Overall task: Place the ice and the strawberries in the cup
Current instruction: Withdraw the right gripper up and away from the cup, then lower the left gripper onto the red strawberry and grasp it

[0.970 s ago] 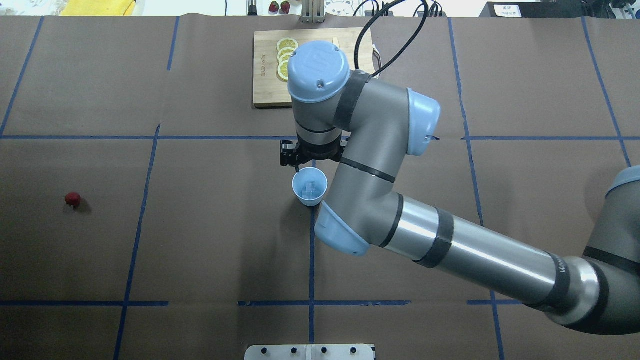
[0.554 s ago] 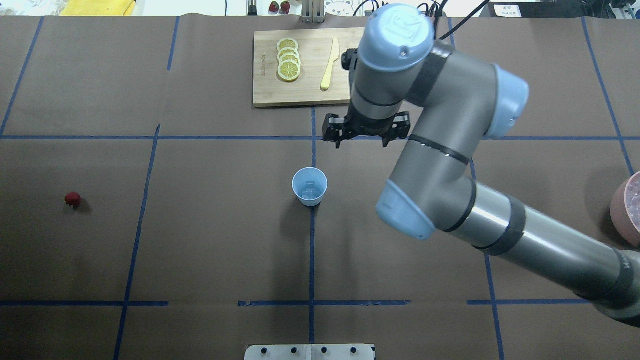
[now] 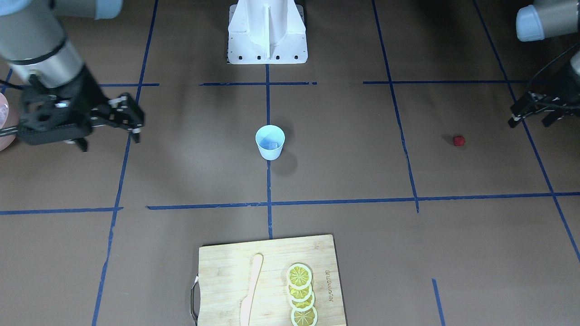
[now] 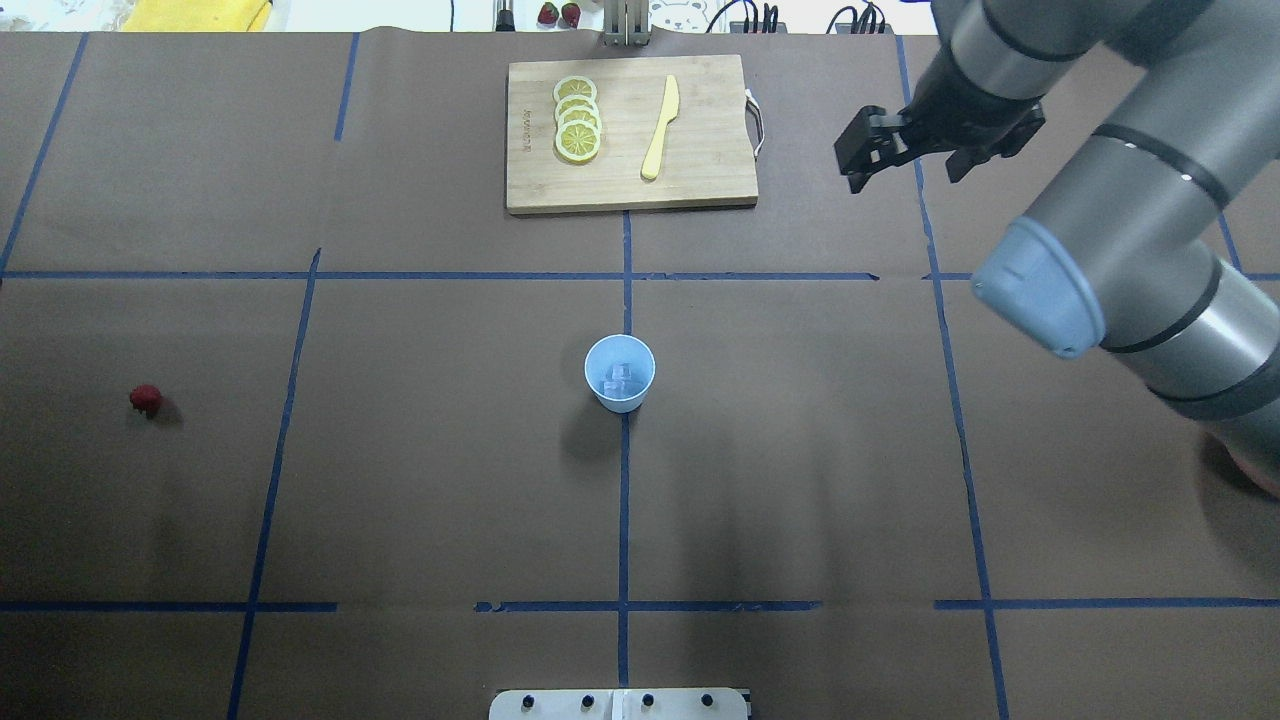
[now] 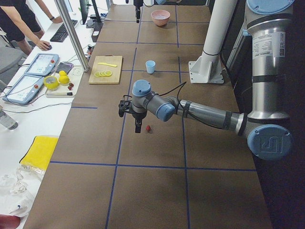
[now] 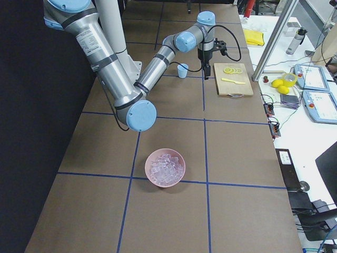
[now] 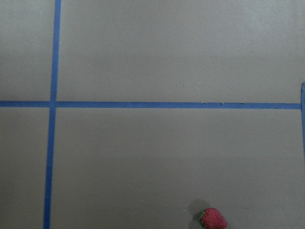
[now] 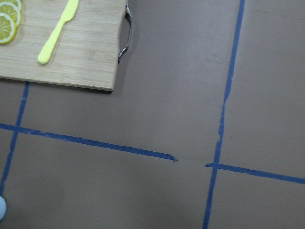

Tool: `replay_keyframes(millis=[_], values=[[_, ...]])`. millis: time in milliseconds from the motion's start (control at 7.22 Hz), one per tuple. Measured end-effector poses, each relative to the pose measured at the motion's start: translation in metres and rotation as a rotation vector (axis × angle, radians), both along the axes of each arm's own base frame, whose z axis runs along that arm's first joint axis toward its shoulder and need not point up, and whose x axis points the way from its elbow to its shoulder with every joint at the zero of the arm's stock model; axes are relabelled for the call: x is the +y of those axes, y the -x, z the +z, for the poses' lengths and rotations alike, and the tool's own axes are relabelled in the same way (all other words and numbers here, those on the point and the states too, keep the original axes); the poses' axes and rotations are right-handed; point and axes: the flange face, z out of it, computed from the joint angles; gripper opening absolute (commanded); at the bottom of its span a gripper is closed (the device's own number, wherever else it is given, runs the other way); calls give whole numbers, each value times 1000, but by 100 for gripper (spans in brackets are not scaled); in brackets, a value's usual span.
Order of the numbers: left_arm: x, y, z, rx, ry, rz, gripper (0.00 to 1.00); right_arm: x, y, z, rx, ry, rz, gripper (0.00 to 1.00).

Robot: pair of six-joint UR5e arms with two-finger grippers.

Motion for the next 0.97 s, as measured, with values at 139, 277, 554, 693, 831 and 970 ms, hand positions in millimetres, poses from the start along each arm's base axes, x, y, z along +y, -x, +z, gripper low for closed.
replay_keyframes(millis=[139,277,554,693,831,970], values=[[4,-25,9,-8,11,-32,100,-6,-26,20,17,-19,-16,100],[9,-48,15,-14,24,-61,100,-10,-50,38,29,-32,-31,100],[16,-89,22,-27,48,-100,100,-13,-86,69,48,-50,-63,100],[17,-103,29,-33,49,-111,100,-13,-96,81,54,-53,-75,100],[16,-111,41,-28,45,-119,99,-12,-103,87,54,-52,-79,100],[15,-120,50,-13,47,-129,98,-12,-106,91,53,-50,-80,100]])
